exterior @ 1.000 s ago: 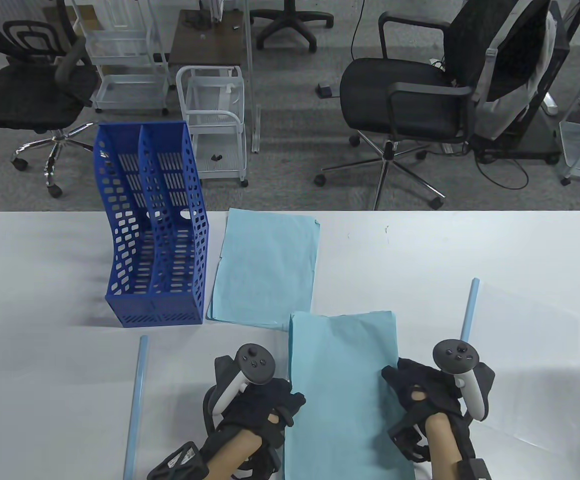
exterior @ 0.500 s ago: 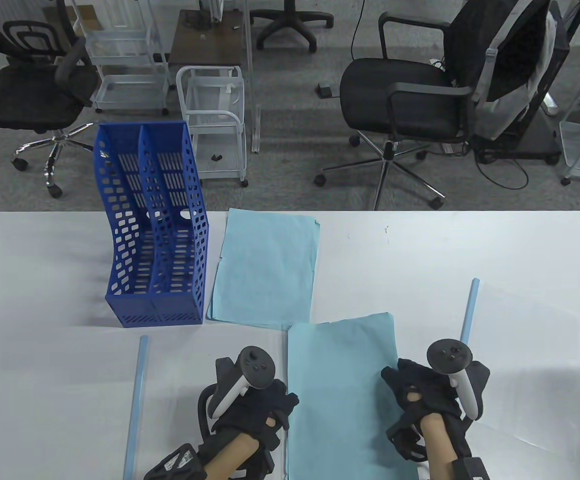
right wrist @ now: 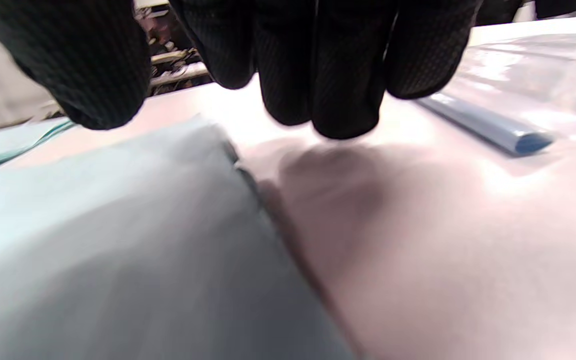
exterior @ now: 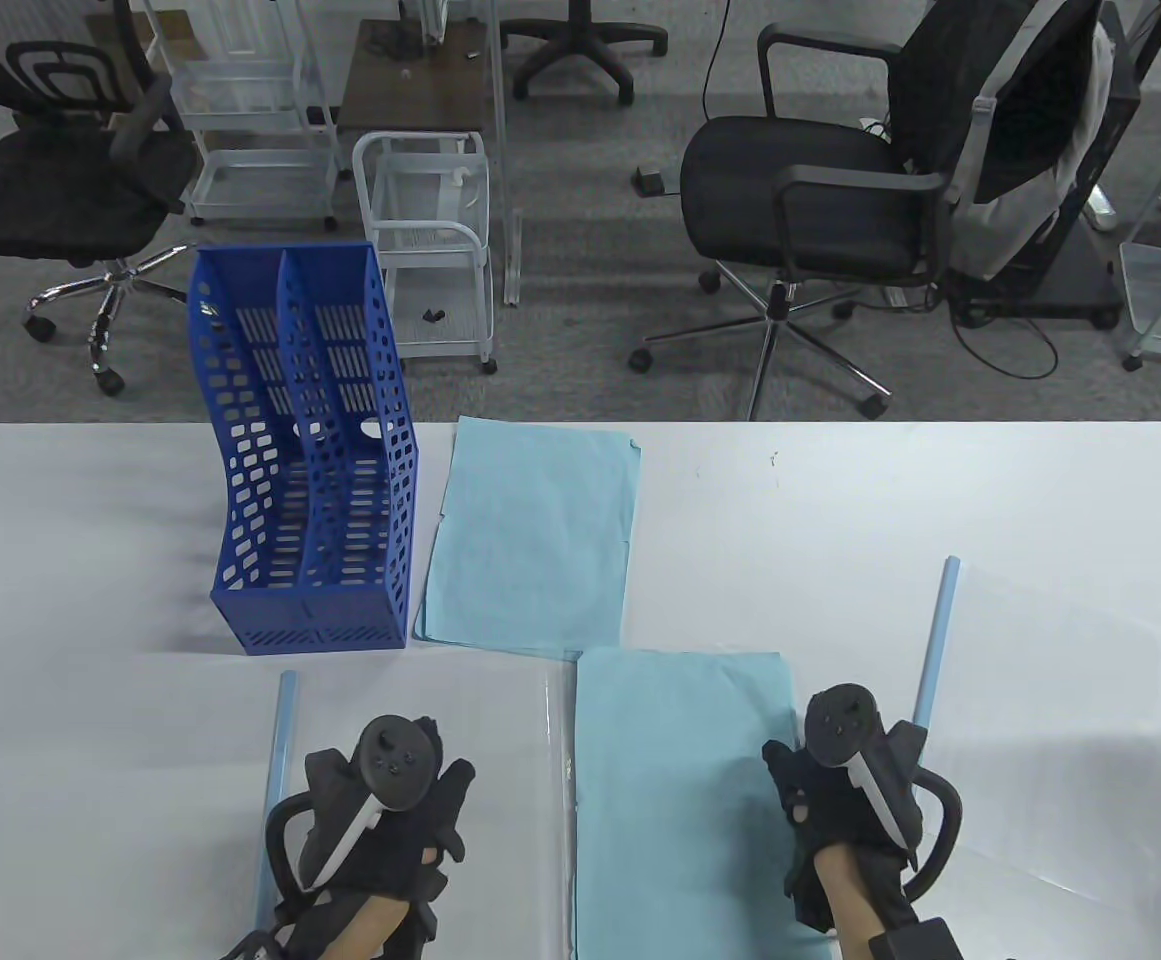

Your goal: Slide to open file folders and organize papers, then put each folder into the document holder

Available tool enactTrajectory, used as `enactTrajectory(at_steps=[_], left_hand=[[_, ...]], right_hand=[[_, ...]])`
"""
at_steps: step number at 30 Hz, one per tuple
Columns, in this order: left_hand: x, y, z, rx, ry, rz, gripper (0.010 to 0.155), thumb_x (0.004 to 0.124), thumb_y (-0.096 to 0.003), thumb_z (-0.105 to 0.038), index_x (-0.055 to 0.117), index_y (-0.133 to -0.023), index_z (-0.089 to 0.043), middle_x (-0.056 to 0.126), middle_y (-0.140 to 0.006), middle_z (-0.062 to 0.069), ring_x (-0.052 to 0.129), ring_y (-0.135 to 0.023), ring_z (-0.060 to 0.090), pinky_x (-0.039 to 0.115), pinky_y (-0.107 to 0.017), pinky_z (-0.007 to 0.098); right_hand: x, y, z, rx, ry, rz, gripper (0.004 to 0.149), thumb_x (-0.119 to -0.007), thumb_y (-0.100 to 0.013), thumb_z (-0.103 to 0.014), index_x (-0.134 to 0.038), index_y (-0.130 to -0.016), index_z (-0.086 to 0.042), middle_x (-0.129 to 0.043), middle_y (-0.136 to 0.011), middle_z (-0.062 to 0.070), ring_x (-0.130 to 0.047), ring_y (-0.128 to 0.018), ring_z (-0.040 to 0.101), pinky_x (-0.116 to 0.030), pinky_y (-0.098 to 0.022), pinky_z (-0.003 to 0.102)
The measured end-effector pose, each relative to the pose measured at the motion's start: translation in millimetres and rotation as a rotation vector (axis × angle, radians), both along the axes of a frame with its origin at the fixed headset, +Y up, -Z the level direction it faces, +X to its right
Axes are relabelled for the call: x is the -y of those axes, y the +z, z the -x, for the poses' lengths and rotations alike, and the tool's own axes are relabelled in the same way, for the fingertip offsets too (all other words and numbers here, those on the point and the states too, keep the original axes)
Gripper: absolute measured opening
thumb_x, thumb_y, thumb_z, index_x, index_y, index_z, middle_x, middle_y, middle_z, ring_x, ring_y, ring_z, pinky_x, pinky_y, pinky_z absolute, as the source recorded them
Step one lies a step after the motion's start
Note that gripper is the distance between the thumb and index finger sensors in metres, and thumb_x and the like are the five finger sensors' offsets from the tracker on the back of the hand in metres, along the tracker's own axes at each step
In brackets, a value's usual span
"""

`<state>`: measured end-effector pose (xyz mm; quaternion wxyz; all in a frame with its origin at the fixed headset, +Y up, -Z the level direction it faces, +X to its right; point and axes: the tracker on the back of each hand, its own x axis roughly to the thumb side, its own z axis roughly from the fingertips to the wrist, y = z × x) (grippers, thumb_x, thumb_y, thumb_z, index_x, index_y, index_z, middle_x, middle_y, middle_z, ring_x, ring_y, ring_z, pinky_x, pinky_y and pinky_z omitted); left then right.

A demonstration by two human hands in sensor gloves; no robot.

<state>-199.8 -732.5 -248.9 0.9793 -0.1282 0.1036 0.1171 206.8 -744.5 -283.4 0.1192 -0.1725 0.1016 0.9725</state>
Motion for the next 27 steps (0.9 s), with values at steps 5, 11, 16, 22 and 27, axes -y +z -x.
enactTrajectory(at_steps=[5, 11, 16, 22, 27], left_hand=[[12.4, 4.6, 4.3, -0.004, -0.058, 0.093, 0.074, 0.080, -0.0461, -0.062, 0.064, -0.111, -0.030, 0.074, -0.112, 0.009, 0.087, -0.096, 0.037, 0.073, -0.070, 0.055], [19.9, 3.0, 2.7, -0.017, -0.115, 0.130, 0.075, 0.078, -0.0460, -0.065, 0.061, -0.112, -0.034, 0.068, -0.115, 0.009, 0.082, -0.100, 0.037, 0.071, -0.072, 0.055], [23.5, 1.3, 5.5, -0.011, -0.066, 0.158, 0.075, 0.078, -0.0460, -0.064, 0.062, -0.112, -0.034, 0.067, -0.115, 0.011, 0.076, -0.102, 0.039, 0.073, -0.070, 0.055], [25.1, 1.8, 8.4, 0.002, -0.032, 0.147, 0.076, 0.079, -0.0452, -0.064, 0.062, -0.112, -0.033, 0.065, -0.116, 0.011, 0.072, -0.102, 0.040, 0.071, -0.071, 0.055], [25.5, 1.4, 9.7, 0.020, 0.011, 0.151, 0.076, 0.079, -0.0451, -0.064, 0.061, -0.112, -0.033, 0.064, -0.116, 0.010, 0.071, -0.102, 0.040, 0.069, -0.072, 0.055]], right_hand=[[8.0, -0.8, 17.9, -0.132, 0.039, 0.104, 0.081, -0.083, -0.038, -0.059, -0.049, -0.106, -0.033, -0.046, -0.117, 0.010, -0.052, -0.104, 0.046, -0.052, -0.073, 0.064], [17.5, -1.7, 28.4, -0.185, 0.112, 0.177, 0.083, -0.083, -0.037, -0.062, -0.048, -0.106, -0.034, -0.041, -0.118, 0.010, -0.045, -0.106, 0.047, -0.046, -0.074, 0.066], [17.1, -1.3, 30.6, -0.182, 0.117, 0.176, 0.084, -0.083, -0.037, -0.063, -0.047, -0.107, -0.032, -0.040, -0.118, 0.011, -0.046, -0.105, 0.048, -0.048, -0.074, 0.066], [16.5, -0.5, 31.7, -0.179, 0.122, 0.182, 0.084, -0.082, -0.037, -0.063, -0.046, -0.107, -0.034, -0.039, -0.118, 0.011, -0.047, -0.105, 0.048, -0.048, -0.074, 0.066], [16.5, -0.8, 32.8, -0.178, 0.128, 0.190, 0.084, -0.082, -0.037, -0.063, -0.045, -0.107, -0.034, -0.039, -0.118, 0.011, -0.047, -0.105, 0.048, -0.048, -0.074, 0.066]])
